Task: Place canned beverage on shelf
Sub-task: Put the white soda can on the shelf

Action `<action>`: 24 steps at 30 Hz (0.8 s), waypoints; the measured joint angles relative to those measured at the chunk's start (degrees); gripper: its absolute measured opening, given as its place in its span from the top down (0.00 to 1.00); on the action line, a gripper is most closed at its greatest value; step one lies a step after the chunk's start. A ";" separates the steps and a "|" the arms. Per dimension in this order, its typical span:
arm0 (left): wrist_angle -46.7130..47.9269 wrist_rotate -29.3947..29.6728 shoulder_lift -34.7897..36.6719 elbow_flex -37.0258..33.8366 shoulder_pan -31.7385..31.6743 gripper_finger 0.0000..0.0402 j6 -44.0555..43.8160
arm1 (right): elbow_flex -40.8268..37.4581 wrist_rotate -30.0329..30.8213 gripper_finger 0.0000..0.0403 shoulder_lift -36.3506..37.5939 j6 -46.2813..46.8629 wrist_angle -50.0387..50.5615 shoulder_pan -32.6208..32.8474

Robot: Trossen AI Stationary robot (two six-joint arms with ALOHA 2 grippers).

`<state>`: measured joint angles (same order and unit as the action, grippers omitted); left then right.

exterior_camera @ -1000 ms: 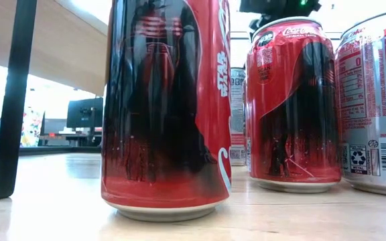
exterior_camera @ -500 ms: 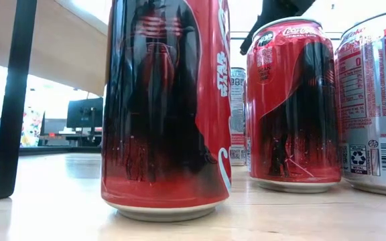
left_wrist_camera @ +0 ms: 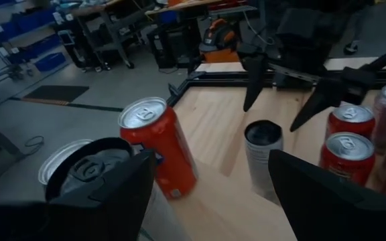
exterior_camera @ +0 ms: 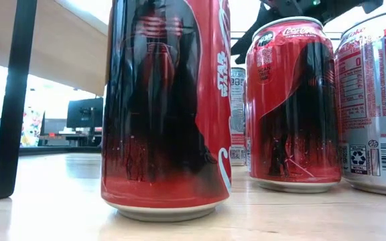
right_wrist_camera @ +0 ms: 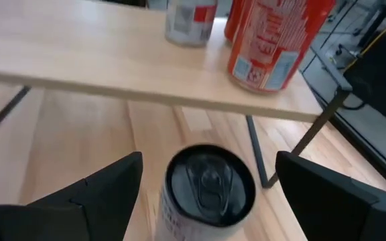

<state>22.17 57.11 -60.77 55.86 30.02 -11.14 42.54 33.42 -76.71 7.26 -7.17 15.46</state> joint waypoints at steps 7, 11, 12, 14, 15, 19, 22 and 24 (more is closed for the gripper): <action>-0.11 -3.29 0.00 0.00 -1.05 0.25 -0.07 | -0.34 2.21 0.12 -2.10 -1.24 -3.81 -0.02; -0.54 -3.46 0.00 -0.02 -1.05 0.25 -0.23 | -0.35 3.33 0.12 -6.53 -3.01 -8.80 0.00; -0.58 -3.46 0.00 -0.02 -1.05 0.25 -0.22 | -0.35 3.99 0.12 -7.48 -3.36 -9.66 0.00; -0.55 -3.47 0.00 -0.02 -1.02 0.25 -0.24 | -0.32 4.88 0.12 -8.73 -3.36 -11.41 0.00; -0.52 -3.44 0.00 -0.02 -0.96 0.25 -0.24 | -0.32 5.46 0.12 -9.26 -3.15 -11.82 -0.20; -0.48 -3.46 0.00 -0.02 -0.94 0.25 -0.24 | -0.32 5.65 0.12 -10.42 -2.84 -12.99 -1.07; -0.49 -3.46 0.00 -0.02 -0.92 0.25 -0.24 | -0.30 5.66 0.12 -10.40 -1.93 -12.96 -1.48; -0.48 -3.46 -0.02 -0.02 -0.94 0.25 -0.26 | -0.30 5.53 0.13 -10.40 -1.38 -12.88 -1.73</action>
<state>21.69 53.65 -60.80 55.83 29.08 -11.40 42.24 38.95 -87.11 5.88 -20.05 13.73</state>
